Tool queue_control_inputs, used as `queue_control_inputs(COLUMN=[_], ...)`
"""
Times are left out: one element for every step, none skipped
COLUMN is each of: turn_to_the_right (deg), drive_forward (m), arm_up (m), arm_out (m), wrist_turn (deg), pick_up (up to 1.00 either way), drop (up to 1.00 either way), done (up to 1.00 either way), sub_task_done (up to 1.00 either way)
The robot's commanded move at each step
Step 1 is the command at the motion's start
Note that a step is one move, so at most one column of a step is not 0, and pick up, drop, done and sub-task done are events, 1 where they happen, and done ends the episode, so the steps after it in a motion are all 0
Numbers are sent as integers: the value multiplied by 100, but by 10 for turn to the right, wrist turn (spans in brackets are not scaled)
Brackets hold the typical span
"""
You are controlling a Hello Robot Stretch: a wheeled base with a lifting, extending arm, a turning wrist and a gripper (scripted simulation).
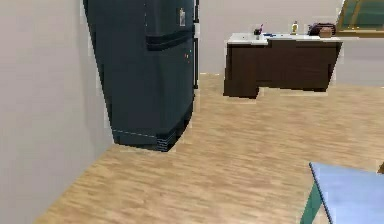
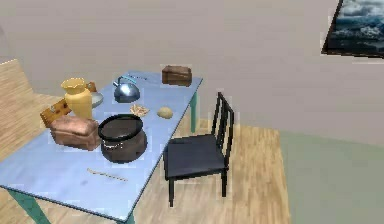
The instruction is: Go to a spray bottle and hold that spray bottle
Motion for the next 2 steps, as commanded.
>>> queue_control_inputs(turn_to_the_right=[-60,0], drive_forward=[0,15], arm_up=[0,0], arm_out=[0,0], wrist_turn=[0,0], pick_up=[0,0], drop=[0,0], done=[0,0], sub_task_done=[0,0])
